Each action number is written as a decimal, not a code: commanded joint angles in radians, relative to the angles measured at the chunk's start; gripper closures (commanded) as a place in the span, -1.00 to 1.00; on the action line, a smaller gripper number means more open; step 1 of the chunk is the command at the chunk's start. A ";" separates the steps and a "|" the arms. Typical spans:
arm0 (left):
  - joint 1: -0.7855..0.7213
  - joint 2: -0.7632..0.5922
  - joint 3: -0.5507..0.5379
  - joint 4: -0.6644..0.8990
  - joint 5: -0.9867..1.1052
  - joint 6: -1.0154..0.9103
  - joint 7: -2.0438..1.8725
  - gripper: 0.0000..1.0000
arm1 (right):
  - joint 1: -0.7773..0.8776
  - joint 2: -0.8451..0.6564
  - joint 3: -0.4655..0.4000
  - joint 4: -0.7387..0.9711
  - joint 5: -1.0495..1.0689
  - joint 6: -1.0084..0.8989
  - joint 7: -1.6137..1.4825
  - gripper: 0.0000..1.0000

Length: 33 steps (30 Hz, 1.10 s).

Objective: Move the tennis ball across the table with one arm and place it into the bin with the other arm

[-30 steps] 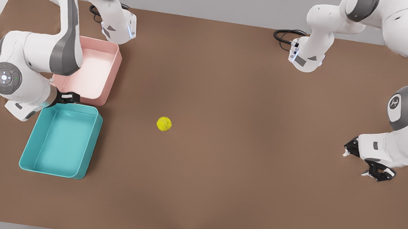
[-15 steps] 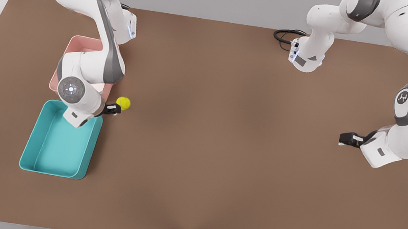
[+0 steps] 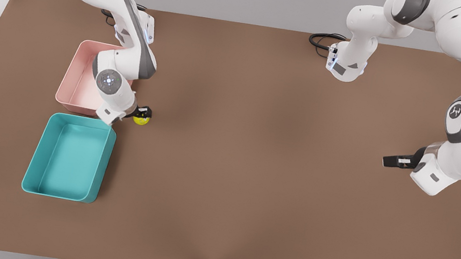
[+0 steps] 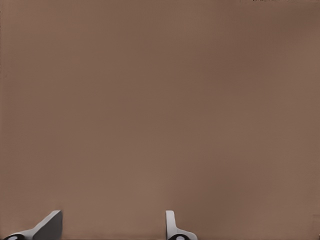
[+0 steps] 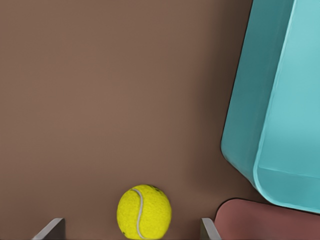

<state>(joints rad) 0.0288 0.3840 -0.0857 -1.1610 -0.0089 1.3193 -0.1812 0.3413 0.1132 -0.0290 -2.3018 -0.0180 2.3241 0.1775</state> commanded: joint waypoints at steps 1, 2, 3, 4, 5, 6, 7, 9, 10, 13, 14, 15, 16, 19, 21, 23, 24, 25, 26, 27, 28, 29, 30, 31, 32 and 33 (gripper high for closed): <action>0.000 -0.001 0.000 -0.002 0.001 -0.003 -0.190 -1.00 | -0.004 0.000 0.000 -0.028 0.001 0.181 0.132 -1.00; 0.000 0.000 0.000 -0.002 0.001 -0.003 -0.190 -1.00 | -0.004 0.000 0.000 -0.048 0.001 0.205 0.132 -1.00; 0.000 0.000 0.000 -0.002 -0.002 -0.003 -0.192 -1.00 | -0.004 0.003 0.000 -0.059 0.001 0.210 0.135 -1.00; 0.000 0.000 0.000 -0.002 -0.002 -0.003 -0.192 -1.00 | -0.002 0.011 0.000 -0.073 0.001 0.239 0.148 -1.00; 0.000 0.001 0.000 -0.002 -0.002 -0.003 -0.192 -1.00 | 0.001 0.016 0.000 -0.087 0.001 0.265 0.161 -1.00; 0.003 0.003 0.000 -0.003 -0.002 -0.003 -0.192 -1.00 | 0.002 0.026 0.000 -0.096 0.001 0.291 0.174 -1.00; 0.003 0.003 0.000 -0.003 -0.002 -0.005 -0.192 -1.00 | 0.004 0.033 0.000 -0.105 0.001 0.310 0.175 -1.00; 0.005 0.003 0.000 -0.003 -0.002 -0.008 -0.190 -1.00 | 0.004 0.043 0.001 -0.131 0.001 0.348 0.183 -1.00; 0.005 0.003 0.000 -0.003 -0.003 -0.008 -0.192 -1.00 | 0.013 0.045 0.000 -0.149 0.001 0.368 0.191 -1.00; 0.020 0.004 0.000 -0.003 -0.006 -0.009 -0.187 -1.00 | 0.019 0.045 0.000 -0.182 0.001 0.400 0.203 -1.00; 0.022 0.007 0.000 -0.003 -0.005 -0.011 -0.149 -1.00 | 0.027 0.043 0.000 -0.189 0.001 0.400 0.206 -1.00; 0.028 0.007 0.001 -0.003 -0.003 -0.009 -0.147 -1.00 | 0.028 0.043 0.000 -0.197 0.001 0.400 0.211 -1.00; 0.030 0.012 0.001 -0.005 -0.005 -0.011 -0.147 -1.00 | 0.034 0.043 0.000 -0.206 0.001 0.413 0.212 -1.00; 0.030 0.012 0.000 -0.005 -0.019 -0.009 -0.147 -1.00 | 0.042 0.048 0.000 -0.220 0.001 0.432 0.218 -1.00; 0.023 0.012 0.000 -0.003 -0.040 -0.005 -0.149 -1.00 | 0.045 0.062 0.000 -0.222 0.001 0.437 0.218 -1.00; 0.020 0.010 -0.003 -0.003 -0.049 -0.008 -0.153 -1.00 | 0.045 0.063 0.000 -0.229 0.001 0.439 0.218 -1.00; 0.022 0.010 -0.003 -0.003 -0.049 -0.008 -0.149 -1.00 | 0.045 0.074 0.000 -0.229 0.001 0.445 0.218 -1.00; 0.023 0.012 -0.003 -0.003 -0.049 -0.008 -0.149 -1.00 | 0.045 0.083 0.000 -0.229 0.001 0.455 0.218 -1.00; 0.025 0.012 -0.003 -0.005 -0.049 -0.008 -0.149 -1.00 | 0.045 0.088 0.000 -0.229 0.001 0.459 0.218 -1.00; 0.025 0.012 -0.003 -0.005 -0.049 -0.008 -0.149 -1.00 | 0.044 0.103 0.000 -0.229 0.001 0.459 0.218 -1.00; 0.025 0.012 -0.003 -0.005 -0.049 -0.006 -0.149 -1.00 | 0.045 0.112 0.000 -0.228 0.001 0.462 0.218 -1.00; 0.025 0.012 -0.003 -0.005 -0.049 -0.006 -0.149 -1.00 | 0.044 0.122 0.000 -0.228 0.001 0.469 0.218 -1.00; 0.022 0.012 -0.003 -0.005 -0.051 -0.006 -0.149 -1.00 | 0.045 0.125 0.000 -0.229 0.001 0.471 0.220 -1.00; 0.022 0.012 -0.003 -0.005 -0.051 -0.008 -0.149 -1.00 | 0.045 0.126 0.000 -0.231 0.001 0.471 0.220 -1.00; 0.023 0.012 -0.003 -0.005 -0.051 -0.008 -0.149 -1.00 | 0.045 0.129 0.000 -0.232 0.001 0.471 0.220 -1.00; 0.025 0.012 -0.003 -0.005 -0.051 -0.008 -0.149 -1.00 | 0.044 0.129 0.000 -0.234 0.001 0.471 0.220 -1.00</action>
<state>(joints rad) 0.0529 0.3971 -0.0883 -1.1663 -0.0591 1.3126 -0.3129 0.3854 0.2430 -0.0292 -2.5355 -0.0180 2.7808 0.3587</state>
